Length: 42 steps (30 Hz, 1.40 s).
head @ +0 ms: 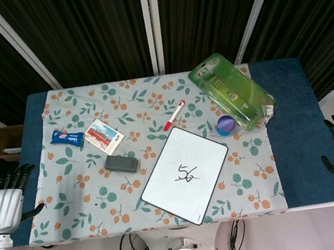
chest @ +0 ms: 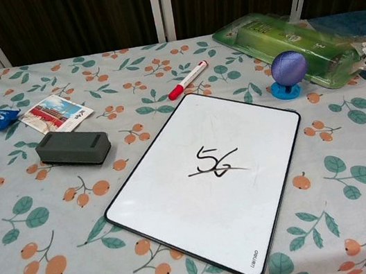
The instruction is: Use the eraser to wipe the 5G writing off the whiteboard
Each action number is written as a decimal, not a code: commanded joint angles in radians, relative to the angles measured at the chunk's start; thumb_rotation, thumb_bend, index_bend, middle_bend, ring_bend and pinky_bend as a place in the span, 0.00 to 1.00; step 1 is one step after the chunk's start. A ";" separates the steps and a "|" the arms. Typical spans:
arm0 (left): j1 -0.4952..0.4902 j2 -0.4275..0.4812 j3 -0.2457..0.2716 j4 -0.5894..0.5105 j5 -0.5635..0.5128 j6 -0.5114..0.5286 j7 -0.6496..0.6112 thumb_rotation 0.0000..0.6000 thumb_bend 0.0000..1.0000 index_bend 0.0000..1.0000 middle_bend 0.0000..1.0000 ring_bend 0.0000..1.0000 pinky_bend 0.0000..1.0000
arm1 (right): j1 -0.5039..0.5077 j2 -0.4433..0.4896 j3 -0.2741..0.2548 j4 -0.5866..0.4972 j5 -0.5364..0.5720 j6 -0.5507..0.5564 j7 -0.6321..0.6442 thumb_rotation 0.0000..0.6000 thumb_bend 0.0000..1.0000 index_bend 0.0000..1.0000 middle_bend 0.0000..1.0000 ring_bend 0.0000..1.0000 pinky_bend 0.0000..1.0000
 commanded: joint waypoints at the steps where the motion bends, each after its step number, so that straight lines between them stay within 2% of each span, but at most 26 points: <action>1: 0.000 0.000 0.000 0.000 0.000 0.000 0.000 1.00 0.00 0.14 0.13 0.08 0.18 | 0.000 0.000 0.000 0.000 0.000 0.000 -0.001 1.00 0.23 0.00 0.00 0.00 0.00; 13: -0.035 0.019 -0.007 -0.015 0.027 -0.031 0.042 1.00 0.00 0.14 0.13 0.08 0.18 | 0.002 0.003 0.004 -0.006 0.002 0.000 -0.009 1.00 0.23 0.00 0.00 0.00 0.00; 16: -0.091 0.034 -0.021 -0.030 0.058 -0.083 0.058 1.00 0.00 0.14 0.13 0.08 0.18 | 0.007 0.005 0.007 -0.015 0.001 -0.002 -0.016 1.00 0.23 0.00 0.00 0.00 0.00; 20: -0.188 0.026 -0.044 -0.023 0.062 -0.207 0.006 1.00 0.00 0.14 0.13 0.08 0.18 | 0.008 0.007 0.007 -0.023 0.000 -0.001 -0.025 1.00 0.23 0.00 0.00 0.00 0.00; 25: -0.305 -0.054 -0.048 0.007 0.054 -0.377 0.067 1.00 0.00 0.14 0.13 0.08 0.18 | 0.003 0.007 0.009 -0.024 0.012 0.001 -0.021 1.00 0.23 0.00 0.00 0.00 0.00; 30: -0.390 -0.175 -0.061 0.088 0.022 -0.481 0.002 1.00 0.00 0.14 0.13 0.08 0.18 | -0.003 0.012 0.008 -0.021 0.014 0.006 -0.016 1.00 0.23 0.00 0.00 0.00 0.00; 36: -0.445 -0.283 -0.058 0.237 0.008 -0.532 -0.082 1.00 0.03 0.16 0.15 0.11 0.20 | -0.009 0.019 0.010 -0.009 0.021 0.009 0.003 1.00 0.23 0.00 0.00 0.00 0.00; 42: -0.473 -0.330 -0.047 0.304 -0.011 -0.562 -0.090 1.00 0.12 0.21 0.19 0.13 0.21 | -0.005 0.009 0.009 0.012 0.029 -0.006 0.020 1.00 0.23 0.00 0.00 0.00 0.00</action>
